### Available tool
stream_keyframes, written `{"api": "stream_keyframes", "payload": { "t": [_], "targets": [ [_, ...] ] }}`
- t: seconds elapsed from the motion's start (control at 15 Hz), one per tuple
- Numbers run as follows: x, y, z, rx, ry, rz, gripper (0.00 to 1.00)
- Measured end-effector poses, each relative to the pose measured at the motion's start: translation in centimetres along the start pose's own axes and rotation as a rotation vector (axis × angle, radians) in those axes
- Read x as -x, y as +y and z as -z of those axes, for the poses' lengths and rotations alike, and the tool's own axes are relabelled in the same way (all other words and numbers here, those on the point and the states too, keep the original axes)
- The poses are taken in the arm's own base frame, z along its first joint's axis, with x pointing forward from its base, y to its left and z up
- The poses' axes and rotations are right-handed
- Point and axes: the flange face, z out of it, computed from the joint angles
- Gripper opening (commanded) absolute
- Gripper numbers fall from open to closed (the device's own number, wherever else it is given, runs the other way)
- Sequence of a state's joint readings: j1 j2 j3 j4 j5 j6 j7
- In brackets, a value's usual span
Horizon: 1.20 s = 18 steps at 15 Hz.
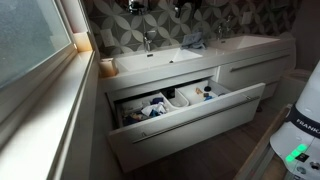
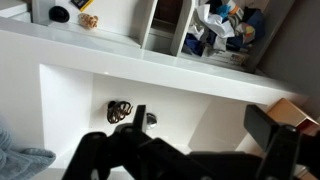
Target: Put the black object on the top of the sink
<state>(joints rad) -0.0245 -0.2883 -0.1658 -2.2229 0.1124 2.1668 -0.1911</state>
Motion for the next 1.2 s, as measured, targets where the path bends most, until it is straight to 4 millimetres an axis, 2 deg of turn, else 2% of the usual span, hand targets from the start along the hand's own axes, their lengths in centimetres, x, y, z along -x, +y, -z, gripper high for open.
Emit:
{"api": "stream_keyframes", "payload": {
  "t": [0.27,0.53,1.0,1.2],
  "targets": [
    [-2.9,2.0,-2.3,0.004,0.039,0.067,1.00],
    [-4.2,3.3,-4.7,0.013,0.055,0.117,1.00],
    [-4.6,3.4,-4.8,0.017,0.061,0.125,1.00],
    [-5.5,3.5,-6.0,-0.009,0.060,0.097,1.00]
  ]
}}
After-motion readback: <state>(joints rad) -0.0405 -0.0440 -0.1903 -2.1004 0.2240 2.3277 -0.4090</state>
